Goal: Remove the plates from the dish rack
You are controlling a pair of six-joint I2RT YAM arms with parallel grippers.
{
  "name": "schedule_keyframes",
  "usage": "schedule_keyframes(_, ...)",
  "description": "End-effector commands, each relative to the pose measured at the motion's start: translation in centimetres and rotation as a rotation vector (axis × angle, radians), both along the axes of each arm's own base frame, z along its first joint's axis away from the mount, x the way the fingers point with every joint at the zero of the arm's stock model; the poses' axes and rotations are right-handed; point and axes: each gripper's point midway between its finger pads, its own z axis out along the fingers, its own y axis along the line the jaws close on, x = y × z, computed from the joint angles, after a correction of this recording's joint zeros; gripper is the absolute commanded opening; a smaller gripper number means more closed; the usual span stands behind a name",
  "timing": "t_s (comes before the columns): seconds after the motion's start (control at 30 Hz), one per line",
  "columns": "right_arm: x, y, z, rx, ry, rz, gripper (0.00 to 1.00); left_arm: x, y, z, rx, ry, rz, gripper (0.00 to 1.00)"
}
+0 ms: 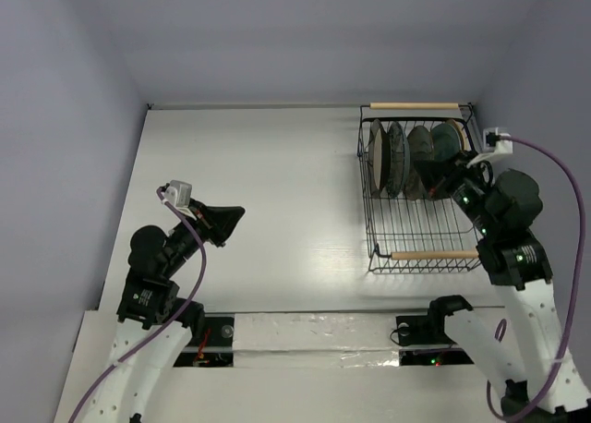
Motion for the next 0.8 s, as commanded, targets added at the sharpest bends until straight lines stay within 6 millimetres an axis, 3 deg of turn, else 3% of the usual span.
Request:
schedule_keyframes(0.0,2.5,0.4,-0.1,-0.077,0.038,-0.096,0.00,0.3,0.5,1.6,0.016,-0.053,0.028,0.00)
schedule_keyframes(0.03,3.1,0.7,0.1,-0.106,0.045,-0.119,0.00,0.3,0.4,1.5,0.018,-0.051,0.028,0.01)
schedule_keyframes(0.1,4.3,1.3,-1.3,-0.185,0.109,-0.178,0.01,0.4,0.5,1.4,0.020,-0.045,0.032,0.09)
schedule_keyframes(0.13,5.8,1.7,-2.0,-0.227,0.146,-0.205,0.06,0.4,0.5,1.2,0.019,-0.042,0.035,0.16)
schedule_keyframes(0.17,6.5,0.9,-2.5,-0.277,0.168,-0.263,0.14,0.4,0.5,1.1,0.018,-0.040,0.031,0.21)
schedule_keyframes(0.2,7.3,0.7,-2.8,-0.308,0.184,-0.290,0.37,0.4,0.4,1.2,0.016,-0.043,0.029,0.24)
schedule_keyframes(0.23,8.5,0.7,-4.0,-0.360,0.218,-0.313,0.44,0.4,0.4,1.0,0.018,-0.038,0.028,0.28)
schedule_keyframes(0.3,9.7,-0.3,-3.1,-0.396,0.222,-0.391,0.60,0.4,0.4,1.0,0.016,-0.037,0.027,0.30)
schedule_keyframes(0.47,12.6,-0.1,-4.6,-0.512,0.282,-0.432,0.62,0.4,0.4,1.2,0.013,-0.043,0.029,0.33)
schedule_keyframes(0.77,17.2,0.1,-10.7,-0.724,0.431,-0.515,0.54,0.5,0.5,0.9,0.015,-0.032,0.035,0.38)
